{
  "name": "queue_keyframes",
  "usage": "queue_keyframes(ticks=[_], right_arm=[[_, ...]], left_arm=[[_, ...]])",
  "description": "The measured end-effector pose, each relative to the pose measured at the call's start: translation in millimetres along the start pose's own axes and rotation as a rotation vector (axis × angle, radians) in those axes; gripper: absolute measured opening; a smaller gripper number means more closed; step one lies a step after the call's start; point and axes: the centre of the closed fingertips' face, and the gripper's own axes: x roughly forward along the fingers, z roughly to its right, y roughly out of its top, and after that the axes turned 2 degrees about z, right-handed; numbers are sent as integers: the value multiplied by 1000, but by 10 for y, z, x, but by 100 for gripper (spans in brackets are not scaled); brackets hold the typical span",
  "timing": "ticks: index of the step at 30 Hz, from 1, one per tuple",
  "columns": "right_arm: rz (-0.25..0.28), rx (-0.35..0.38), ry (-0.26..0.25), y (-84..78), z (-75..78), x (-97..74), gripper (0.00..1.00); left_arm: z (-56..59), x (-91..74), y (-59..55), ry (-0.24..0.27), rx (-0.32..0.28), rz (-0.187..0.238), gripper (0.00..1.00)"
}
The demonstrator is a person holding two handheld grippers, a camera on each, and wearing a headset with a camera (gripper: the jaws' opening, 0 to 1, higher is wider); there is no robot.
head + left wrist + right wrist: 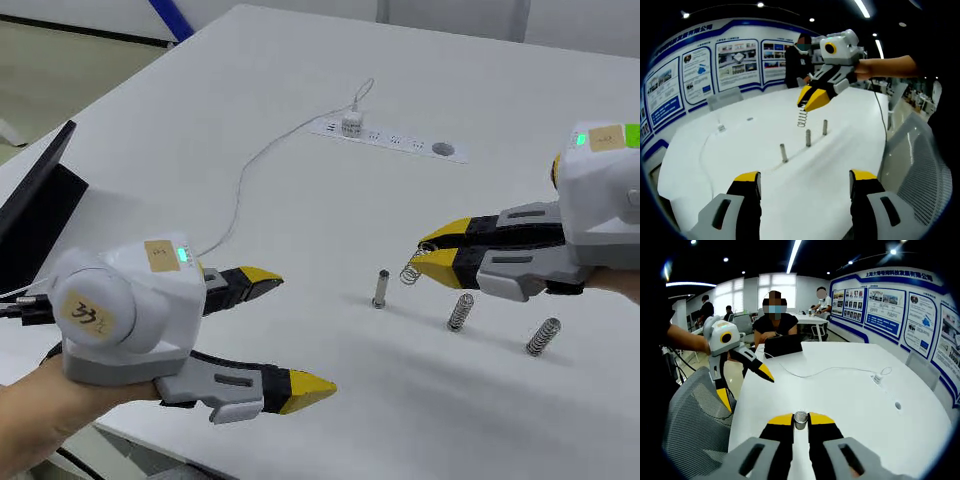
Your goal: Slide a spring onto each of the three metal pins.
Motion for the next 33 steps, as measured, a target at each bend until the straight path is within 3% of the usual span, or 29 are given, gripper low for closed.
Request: queue_keyframes(ticks=[8, 19, 26, 33], right_arm=[[-14, 28, -40, -62, 207, 170, 11], [-53, 42, -59, -208, 337, 356, 11], [-78, 51, -47, -300, 349, 490, 11], [-106, 67, -43, -384, 363, 563, 11]], left_arm=[[-121, -51, -45, 42, -33, 4, 80], [-183, -65, -62, 78, -86, 10, 92], [-221, -47, -65, 101, -89, 6, 99], [-274, -60, -58, 112, -91, 4, 100]])
